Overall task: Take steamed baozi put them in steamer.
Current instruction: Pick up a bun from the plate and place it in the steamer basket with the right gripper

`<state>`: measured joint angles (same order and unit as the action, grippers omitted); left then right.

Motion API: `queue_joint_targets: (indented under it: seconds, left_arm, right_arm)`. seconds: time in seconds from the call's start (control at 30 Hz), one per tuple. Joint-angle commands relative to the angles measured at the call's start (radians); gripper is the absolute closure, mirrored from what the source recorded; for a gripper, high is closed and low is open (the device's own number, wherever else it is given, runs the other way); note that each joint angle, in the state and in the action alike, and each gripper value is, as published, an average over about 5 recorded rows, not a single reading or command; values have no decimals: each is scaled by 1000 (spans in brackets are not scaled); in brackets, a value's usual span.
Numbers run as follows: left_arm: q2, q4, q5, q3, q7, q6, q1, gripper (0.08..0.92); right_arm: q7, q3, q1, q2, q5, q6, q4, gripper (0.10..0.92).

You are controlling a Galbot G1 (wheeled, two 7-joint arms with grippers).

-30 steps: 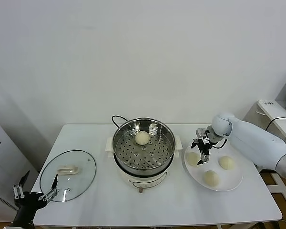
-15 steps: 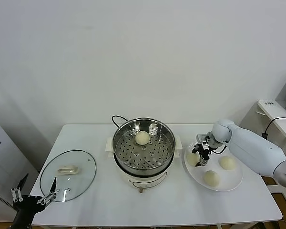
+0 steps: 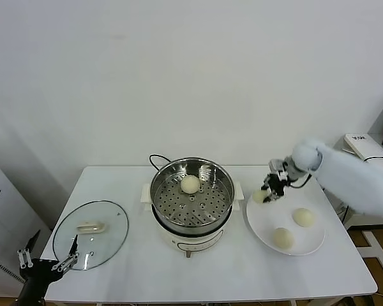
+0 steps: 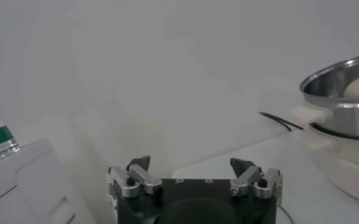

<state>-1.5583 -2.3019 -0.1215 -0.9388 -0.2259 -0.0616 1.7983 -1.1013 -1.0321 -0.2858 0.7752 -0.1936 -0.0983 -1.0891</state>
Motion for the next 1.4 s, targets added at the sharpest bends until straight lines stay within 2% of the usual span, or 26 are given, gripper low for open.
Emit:
queue_joint_targets:
  seconds: [0.03, 0.27, 0.43, 0.57, 0.7, 0.97, 1.13, 1.3, 1.4]
  left_arm:
    - [-6, 0, 1, 13, -3, 9, -13, 177]
    - [4, 0, 1, 7, -2, 5, -22, 177]
    - [4, 0, 5, 4, -2, 1, -30, 177]
    - [3, 0, 9, 3, -2, -3, -36, 177]
    - [6, 0, 14, 0, -2, -7, -42, 177]
    - [8, 0, 27, -19, -1, -8, -43, 177]
    - [6, 0, 37, -29, -2, -6, -38, 177]
    - [7, 0, 41, -31, -2, -7, -41, 177]
    - [7, 0, 41, -30, -2, -7, -41, 177]
  right_arm:
    - [-45, -243, -361, -20, -301, -51, -84, 645]
    - [-71, -443, -638, 88, -511, -104, -164, 643]
    - [-64, -474, -670, 183, -586, -161, -206, 646]
    - [12, -489, -605, 256, -636, -245, -277, 643]
    - [119, -459, -470, 346, -641, -326, -293, 643]
    - [281, -415, -290, 513, -643, -406, -187, 645]
    - [389, -417, -243, 545, -653, -424, -178, 645]
    - [477, -400, -207, 557, -629, -438, -151, 609]
    - [509, -391, -193, 557, -625, -447, -143, 628]
